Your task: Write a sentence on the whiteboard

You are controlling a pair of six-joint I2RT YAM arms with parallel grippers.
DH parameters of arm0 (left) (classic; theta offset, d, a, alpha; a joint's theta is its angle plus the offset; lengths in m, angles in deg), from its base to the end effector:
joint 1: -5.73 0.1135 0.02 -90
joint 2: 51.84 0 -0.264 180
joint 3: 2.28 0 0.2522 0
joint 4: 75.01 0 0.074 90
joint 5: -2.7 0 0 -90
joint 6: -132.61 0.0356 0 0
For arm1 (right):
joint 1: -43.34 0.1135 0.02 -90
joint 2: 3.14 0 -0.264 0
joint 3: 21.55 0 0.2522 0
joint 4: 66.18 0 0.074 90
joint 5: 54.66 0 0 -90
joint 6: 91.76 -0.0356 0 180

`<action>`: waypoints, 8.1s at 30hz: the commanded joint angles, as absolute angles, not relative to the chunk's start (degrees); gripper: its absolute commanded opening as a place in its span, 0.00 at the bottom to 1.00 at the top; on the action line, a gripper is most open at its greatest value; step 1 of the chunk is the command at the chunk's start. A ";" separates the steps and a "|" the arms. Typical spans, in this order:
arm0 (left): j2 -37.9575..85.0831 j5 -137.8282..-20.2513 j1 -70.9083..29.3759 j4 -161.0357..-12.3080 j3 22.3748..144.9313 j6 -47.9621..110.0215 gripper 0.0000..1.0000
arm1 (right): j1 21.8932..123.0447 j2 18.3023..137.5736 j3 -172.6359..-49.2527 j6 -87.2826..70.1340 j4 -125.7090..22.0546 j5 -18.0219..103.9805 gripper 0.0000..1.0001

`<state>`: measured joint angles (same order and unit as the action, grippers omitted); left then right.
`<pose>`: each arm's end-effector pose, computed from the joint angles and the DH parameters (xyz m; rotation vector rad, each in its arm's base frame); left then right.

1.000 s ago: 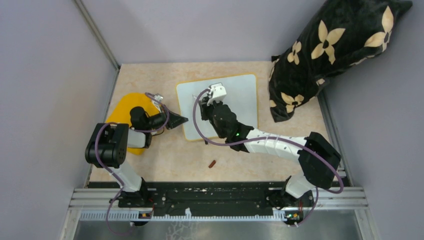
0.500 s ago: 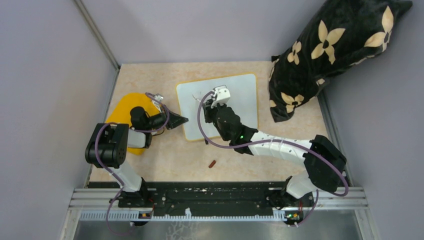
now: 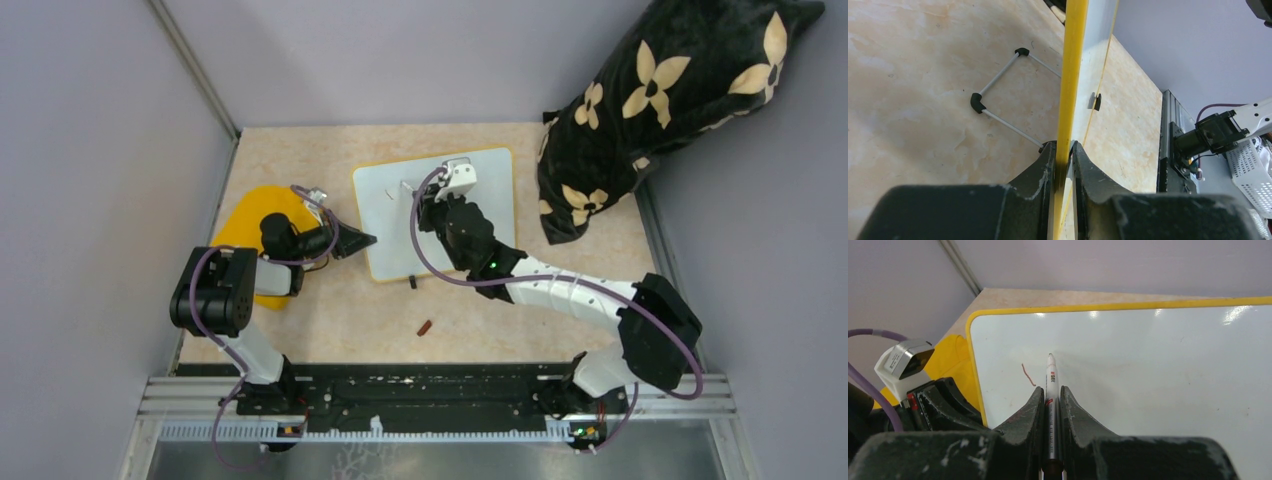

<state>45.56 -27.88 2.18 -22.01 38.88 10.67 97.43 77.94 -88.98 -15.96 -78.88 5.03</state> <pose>0.2837 -0.0483 0.1604 0.4316 1.7131 -1.2930 0.2074 0.2558 0.3131 -0.1410 1.6022 0.5096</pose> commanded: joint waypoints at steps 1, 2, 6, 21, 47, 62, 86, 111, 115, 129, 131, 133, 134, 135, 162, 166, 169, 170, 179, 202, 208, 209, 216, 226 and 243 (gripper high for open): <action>45.10 -28.85 1.95 -24.17 38.88 12.55 0.07 | 96.61 78.77 -92.59 -17.49 -80.72 6.48 0.00; 45.18 -28.80 1.95 -24.18 38.90 12.47 0.06 | 96.58 78.98 -92.61 -17.57 -80.72 6.64 0.00; 45.21 -28.79 1.95 -24.18 38.98 12.50 0.06 | 96.44 79.56 -92.49 -18.04 -80.85 7.33 0.00; 45.10 -28.84 1.95 -24.26 38.93 12.46 0.05 | 96.41 79.70 -89.80 -20.58 -78.84 9.07 0.00; 45.22 -28.94 1.78 -24.57 38.99 12.55 0.04 | 98.25 80.02 -86.72 -22.99 -75.24 15.50 0.00; 45.01 -29.03 1.60 -24.97 38.98 12.81 0.04 | 98.58 74.21 -89.19 -20.39 -74.09 15.57 0.00; 44.52 -28.96 1.43 -26.73 39.26 13.86 0.04 | 95.73 77.08 -93.14 -17.14 -74.31 11.09 0.00; 44.57 -29.23 1.25 -27.76 39.52 14.31 0.03 | 95.64 78.64 -91.36 -16.79 -71.72 10.40 0.00; 44.49 -29.33 1.17 -27.74 39.50 14.40 0.02 | 95.64 78.51 -91.00 -16.79 -71.30 10.26 0.00; 44.62 -29.68 0.99 -27.76 39.43 14.48 0.01 | 95.46 76.15 -88.45 -16.17 -70.20 8.97 0.00; 44.46 -29.71 0.99 -27.78 39.43 14.58 0.01 | 95.51 75.90 -88.27 -16.17 -70.04 8.84 0.00; 44.30 -29.80 0.90 -27.77 39.35 14.65 0.00 | 95.38 75.76 -88.09 -16.17 -69.92 8.57 0.00; 44.20 -29.82 0.83 -27.81 39.28 14.70 0.00 | 95.30 75.65 -88.04 -16.17 -69.85 8.34 0.00; 44.22 -29.80 0.81 -27.86 39.26 14.74 0.00 | 95.29 75.52 -88.03 -16.17 -69.83 8.11 0.00; 44.27 -29.56 0.38 -28.20 39.35 15.36 0.00 | 94.69 77.29 -92.35 -14.76 -70.71 7.73 0.00; 44.32 -29.56 0.37 -28.25 39.35 15.45 0.00 | 94.69 77.68 -92.67 -14.83 -70.88 8.30 0.00; 44.35 -29.64 0.28 -28.44 39.42 15.54 0.00 | 94.67 77.85 -92.72 -14.89 -71.12 8.80 0.00; 44.31 -29.63 0.28 -28.47 39.41 15.54 0.00 | 94.68 77.94 -92.78 -14.94 -71.40 9.02 0.00; 44.22 -29.71 0.20 -28.59 39.43 15.71 0.00 | 94.71 78.56 -93.09 -15.15 -71.66 11.44 0.00; 43.99 -29.87 0.20 -28.83 39.43 15.80 0.00 | 94.68 76.36 -90.75 -16.27 -70.12 13.56 0.00; 43.76 -29.91 0.20 -28.83 39.43 15.80 0.00 | 94.67 72.19 -91.08 -17.23 -70.16 12.27 0.00; 43.80 -29.91 0.20 -28.83 39.39 15.80 0.00 | 94.69 71.57 -91.05 -17.25 -70.17 11.90 0.00; 43.80 -29.91 0.20 -28.92 39.41 15.89 0.00 | 94.11 71.23 -91.01 -15.47 -70.53 9.33 0.00; 43.51 -29.92 0.20 -28.99 39.34 15.89 0.00 | 93.87 73.72 -92.00 -16.00 -69.65 9.93 0.00; 43.50 -29.94 0.19 -29.01 39.28 15.94 0.00 | 93.00 75.42 -90.57 -16.76 -68.81 9.98 0.00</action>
<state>43.81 -28.74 0.61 -26.67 38.99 14.01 93.45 75.68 -90.16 -16.37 -67.76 10.41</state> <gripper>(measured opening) 0.179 0.114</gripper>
